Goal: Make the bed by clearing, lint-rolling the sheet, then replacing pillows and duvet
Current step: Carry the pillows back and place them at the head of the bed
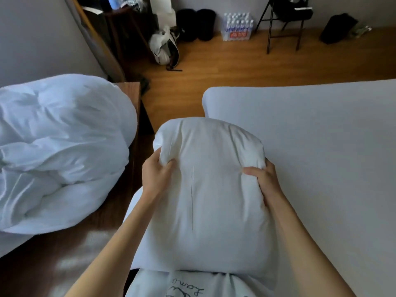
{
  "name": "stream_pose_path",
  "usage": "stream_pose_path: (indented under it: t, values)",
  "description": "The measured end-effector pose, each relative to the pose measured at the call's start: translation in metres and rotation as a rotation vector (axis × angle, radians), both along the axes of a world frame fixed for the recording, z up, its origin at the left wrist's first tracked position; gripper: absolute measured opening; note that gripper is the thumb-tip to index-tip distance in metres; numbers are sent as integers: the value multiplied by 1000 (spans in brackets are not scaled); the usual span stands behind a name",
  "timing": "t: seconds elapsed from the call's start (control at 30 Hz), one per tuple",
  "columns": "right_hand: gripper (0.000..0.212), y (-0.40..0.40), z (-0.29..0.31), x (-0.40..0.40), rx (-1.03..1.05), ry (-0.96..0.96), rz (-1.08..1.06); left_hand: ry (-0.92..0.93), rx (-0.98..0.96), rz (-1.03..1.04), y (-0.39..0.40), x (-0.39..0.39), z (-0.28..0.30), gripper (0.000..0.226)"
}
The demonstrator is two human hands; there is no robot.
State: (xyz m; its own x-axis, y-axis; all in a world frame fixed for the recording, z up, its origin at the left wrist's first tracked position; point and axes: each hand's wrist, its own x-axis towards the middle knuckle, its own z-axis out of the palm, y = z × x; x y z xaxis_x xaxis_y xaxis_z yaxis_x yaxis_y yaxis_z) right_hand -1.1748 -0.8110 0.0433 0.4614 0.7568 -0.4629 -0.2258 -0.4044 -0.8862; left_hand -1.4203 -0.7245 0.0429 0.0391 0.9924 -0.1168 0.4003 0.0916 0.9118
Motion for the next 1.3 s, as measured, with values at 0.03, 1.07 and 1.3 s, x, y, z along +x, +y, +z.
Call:
stream_pose_path:
  t: [0.03,1.07,1.3]
  values:
    - [42,26,2,-1,3,-11,-3,-8,-18,-2,27,0,-3,16]
    - [34,792,25,208,57,42,-95,-26,-43,-12,804,204,40,32]
    - [32,922,1,284,-8,-6,-297,-20,-54,-270,987,313,16,15]
